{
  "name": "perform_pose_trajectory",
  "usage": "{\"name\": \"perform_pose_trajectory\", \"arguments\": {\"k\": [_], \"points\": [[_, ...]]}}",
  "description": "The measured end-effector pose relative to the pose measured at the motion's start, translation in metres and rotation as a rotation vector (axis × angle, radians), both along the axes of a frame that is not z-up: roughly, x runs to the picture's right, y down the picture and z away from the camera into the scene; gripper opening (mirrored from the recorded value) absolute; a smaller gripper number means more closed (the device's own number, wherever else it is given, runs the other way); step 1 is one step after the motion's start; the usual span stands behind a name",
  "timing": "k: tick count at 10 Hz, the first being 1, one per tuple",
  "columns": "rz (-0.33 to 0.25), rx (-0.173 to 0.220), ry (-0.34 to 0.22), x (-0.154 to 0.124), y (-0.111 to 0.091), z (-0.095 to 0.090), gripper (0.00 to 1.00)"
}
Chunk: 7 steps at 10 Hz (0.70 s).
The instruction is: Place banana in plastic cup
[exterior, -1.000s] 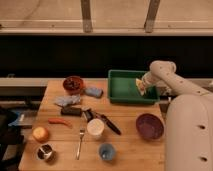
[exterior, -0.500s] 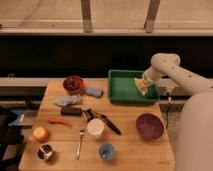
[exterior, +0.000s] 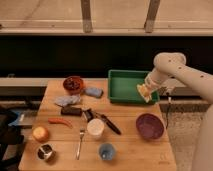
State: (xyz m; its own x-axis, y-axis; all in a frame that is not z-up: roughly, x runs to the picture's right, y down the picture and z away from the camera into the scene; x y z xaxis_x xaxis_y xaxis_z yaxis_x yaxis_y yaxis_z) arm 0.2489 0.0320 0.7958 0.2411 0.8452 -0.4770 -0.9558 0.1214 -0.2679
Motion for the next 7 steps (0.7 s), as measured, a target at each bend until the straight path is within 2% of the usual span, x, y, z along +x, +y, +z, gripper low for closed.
{"name": "perform_pose_trajectory", "arguments": {"k": [1, 2, 4, 5, 7], "points": [[0.022, -0.023, -0.002, -0.002, 0.008, -0.012, 0.0], [0.051, -0.062, 0.0, -0.005, 0.02, -0.029, 0.0], [0.067, -0.127, 0.001, -0.019, 0.042, -0.048, 0.0], [0.069, -0.18, 0.005, -0.028, 0.059, -0.058, 0.0], [0.077, -0.314, 0.019, -0.036, 0.092, -0.079, 0.0]]}}
